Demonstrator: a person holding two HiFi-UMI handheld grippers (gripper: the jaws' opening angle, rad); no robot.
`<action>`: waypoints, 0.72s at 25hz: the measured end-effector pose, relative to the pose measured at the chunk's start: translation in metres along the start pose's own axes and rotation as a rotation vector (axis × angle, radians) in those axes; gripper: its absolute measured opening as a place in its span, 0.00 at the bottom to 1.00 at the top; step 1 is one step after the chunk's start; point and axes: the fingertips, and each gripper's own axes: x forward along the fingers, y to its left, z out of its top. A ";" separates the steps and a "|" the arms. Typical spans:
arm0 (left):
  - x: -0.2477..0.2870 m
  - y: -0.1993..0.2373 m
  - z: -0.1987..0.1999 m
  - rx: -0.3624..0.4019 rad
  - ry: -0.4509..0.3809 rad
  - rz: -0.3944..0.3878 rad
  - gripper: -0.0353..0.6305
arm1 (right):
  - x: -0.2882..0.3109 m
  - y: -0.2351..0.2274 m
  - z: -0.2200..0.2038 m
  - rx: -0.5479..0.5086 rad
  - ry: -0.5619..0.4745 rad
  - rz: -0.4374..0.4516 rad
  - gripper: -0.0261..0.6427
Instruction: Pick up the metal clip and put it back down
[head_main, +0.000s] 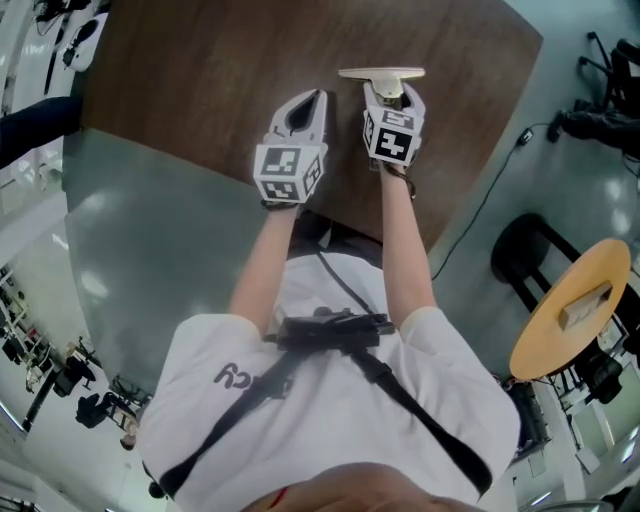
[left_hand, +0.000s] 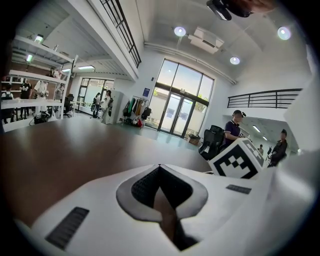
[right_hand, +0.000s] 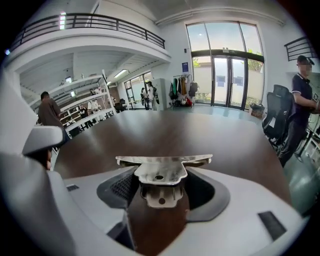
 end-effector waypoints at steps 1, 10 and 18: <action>-0.007 -0.001 0.005 -0.001 -0.012 0.003 0.06 | -0.012 0.004 0.005 0.005 -0.021 0.003 0.48; -0.060 -0.009 0.068 0.067 -0.163 0.045 0.06 | -0.121 0.028 0.072 0.010 -0.286 -0.003 0.48; -0.125 -0.035 0.133 0.114 -0.334 -0.022 0.06 | -0.223 0.059 0.130 -0.003 -0.511 -0.008 0.48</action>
